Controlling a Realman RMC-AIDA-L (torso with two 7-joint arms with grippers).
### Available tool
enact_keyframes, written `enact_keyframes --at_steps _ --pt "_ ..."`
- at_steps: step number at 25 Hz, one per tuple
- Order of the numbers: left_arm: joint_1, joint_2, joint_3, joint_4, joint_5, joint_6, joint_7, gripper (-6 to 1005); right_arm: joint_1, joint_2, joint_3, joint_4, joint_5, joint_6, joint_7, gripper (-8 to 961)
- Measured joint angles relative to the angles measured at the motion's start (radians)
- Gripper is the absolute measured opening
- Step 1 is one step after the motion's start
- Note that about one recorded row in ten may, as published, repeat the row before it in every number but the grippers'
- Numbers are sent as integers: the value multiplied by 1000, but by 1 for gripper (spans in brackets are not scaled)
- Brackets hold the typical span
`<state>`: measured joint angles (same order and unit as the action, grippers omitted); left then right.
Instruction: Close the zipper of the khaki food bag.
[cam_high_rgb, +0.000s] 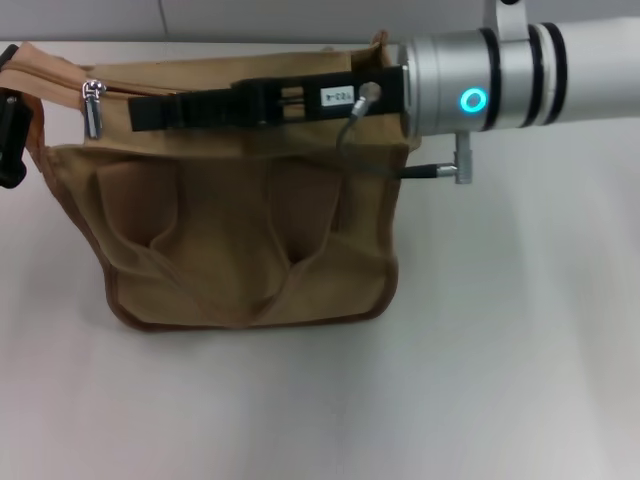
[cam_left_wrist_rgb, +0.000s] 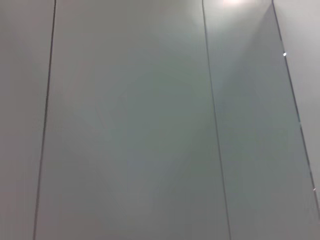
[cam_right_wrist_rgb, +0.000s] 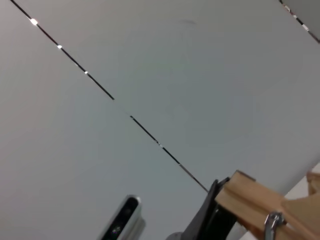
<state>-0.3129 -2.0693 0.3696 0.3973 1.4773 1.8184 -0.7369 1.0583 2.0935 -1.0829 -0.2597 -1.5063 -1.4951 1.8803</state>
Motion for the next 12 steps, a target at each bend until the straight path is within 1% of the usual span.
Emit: enact_keyframes --at_steps 3,4,7,8,9,12 --pt "-1 0 0 -15 -3 29 12 22 16 0 -101 -4 88 49 9 831" --pt "-1 0 0 -18 -5 37 18 23 16 0 -101 -4 88 49 9 831" --pt "-6 -1 0 -22 -8 58 28 23 22 0 -167 -14 134 94 27 831" --pt "-9 -1 0 -24 -8 63 28 23 28 0 -210 -20 164 121 37 831" --pt "-12 -1 0 -27 -8 67 28 24 28 0 -210 -20 164 121 37 831" --pt "-26 -1 0 -36 -8 76 28 24 37 -1 -261 -29 196 152 46 832"
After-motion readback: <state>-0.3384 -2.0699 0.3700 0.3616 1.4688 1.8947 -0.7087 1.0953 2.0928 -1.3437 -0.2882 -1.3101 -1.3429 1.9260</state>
